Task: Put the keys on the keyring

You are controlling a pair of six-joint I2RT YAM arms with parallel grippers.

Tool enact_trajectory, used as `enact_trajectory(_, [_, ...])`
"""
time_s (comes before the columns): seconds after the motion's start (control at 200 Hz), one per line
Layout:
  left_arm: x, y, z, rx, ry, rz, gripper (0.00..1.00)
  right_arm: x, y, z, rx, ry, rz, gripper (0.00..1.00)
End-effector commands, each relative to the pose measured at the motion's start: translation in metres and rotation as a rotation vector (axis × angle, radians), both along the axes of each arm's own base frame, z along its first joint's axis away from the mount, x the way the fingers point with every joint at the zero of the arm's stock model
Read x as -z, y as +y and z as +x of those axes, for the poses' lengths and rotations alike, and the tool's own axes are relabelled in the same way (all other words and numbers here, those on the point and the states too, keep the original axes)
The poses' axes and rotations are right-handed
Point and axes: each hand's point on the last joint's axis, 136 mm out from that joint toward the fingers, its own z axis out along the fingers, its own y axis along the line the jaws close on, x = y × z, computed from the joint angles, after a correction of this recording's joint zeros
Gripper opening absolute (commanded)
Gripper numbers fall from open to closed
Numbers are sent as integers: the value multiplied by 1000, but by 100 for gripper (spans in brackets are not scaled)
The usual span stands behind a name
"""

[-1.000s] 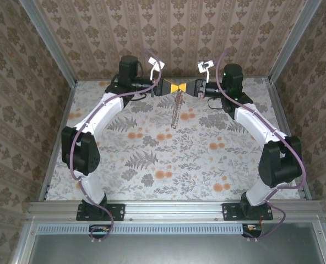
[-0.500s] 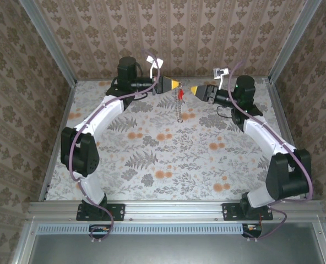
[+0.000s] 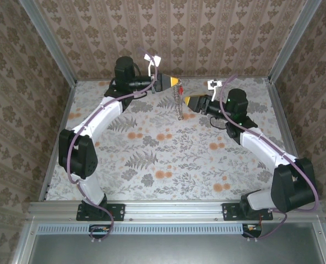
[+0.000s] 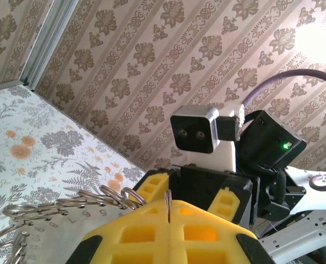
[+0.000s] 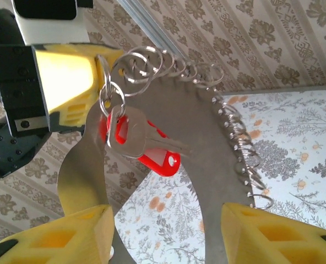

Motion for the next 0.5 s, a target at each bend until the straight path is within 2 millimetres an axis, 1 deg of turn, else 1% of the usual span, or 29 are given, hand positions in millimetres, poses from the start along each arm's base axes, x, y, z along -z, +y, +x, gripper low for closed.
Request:
enact_trajectory(0.0, [-30,-3,-22,35,-71,-47,0,-19,4,1,24,-82,-46,56])
enact_trajectory(0.165, [-32,-5,-25,43,-73,-49,0,-27,13,4,13,-103,-58,56])
enact_trajectory(0.29, [-31,-5,-26,47,-69,-47,0,-35,14,5,20,-125,-62,56])
enact_trajectory(0.36, [-31,-5,-26,49,-69,-47,0,-35,13,7,29,-125,-69,55])
enact_trajectory(0.45, [-32,-5,-27,50,-74,-49,0,-36,12,7,31,-125,-79,50])
enact_trajectory(0.495, [-33,-4,-27,47,-75,-49,0,-36,12,7,31,-122,-84,45])
